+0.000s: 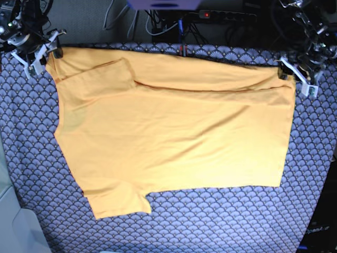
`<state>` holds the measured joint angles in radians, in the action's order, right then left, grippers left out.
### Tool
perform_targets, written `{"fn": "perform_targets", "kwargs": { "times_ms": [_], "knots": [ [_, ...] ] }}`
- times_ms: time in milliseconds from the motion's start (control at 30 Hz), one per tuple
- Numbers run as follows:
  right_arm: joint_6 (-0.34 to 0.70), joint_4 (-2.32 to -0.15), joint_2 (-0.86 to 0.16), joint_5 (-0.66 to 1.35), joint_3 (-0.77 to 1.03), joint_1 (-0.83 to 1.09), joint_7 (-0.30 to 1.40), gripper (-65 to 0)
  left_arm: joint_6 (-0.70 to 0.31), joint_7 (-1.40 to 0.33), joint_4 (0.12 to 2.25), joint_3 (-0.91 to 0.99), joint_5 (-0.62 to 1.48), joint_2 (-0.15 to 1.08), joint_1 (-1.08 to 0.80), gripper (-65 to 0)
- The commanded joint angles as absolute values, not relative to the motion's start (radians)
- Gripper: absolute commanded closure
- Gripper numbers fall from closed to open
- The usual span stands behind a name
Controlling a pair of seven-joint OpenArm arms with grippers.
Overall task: Fold the T-shirt properly
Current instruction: 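Drag the held edge back toward the arms with both grippers, then open both grippers and release the shirt edge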
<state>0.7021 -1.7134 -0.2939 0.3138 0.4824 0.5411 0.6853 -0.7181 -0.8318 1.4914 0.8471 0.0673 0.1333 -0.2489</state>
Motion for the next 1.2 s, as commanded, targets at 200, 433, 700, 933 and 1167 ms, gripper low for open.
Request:
{"fn": "perform_targets", "kwargs": {
  "times_ms": [200,433,700,933,1167],
  "knots": [
    [0.698,-1.736,-0.298,0.325,0.541,0.538,0.667,-35.2,-0.698,-1.004,1.552,0.94,-0.119,0.163,-0.282,-48.7],
    [0.698,-1.744,-0.295,0.325,0.538,0.538,0.667,-35.2,-0.698,-1.004,1.535,0.937,-0.119,0.153,-0.245,-48.7],
    [0.698,-1.744,-0.3,0.323,0.538,0.536,0.667,-35.2,-0.698,-0.998,1.529,0.937,-0.111,0.136,-0.22,-48.7],
    [0.698,-1.744,-0.3,0.321,0.538,0.536,0.667,-35.2,-0.698,-1.0,1.535,0.938,-0.108,0.117,-0.196,-48.7],
    [0.698,-1.744,-0.3,0.32,0.538,0.519,0.668,-35.2,-0.698,-1.003,1.537,0.937,-0.108,0.09,-0.166,-48.7]
  ]
}}
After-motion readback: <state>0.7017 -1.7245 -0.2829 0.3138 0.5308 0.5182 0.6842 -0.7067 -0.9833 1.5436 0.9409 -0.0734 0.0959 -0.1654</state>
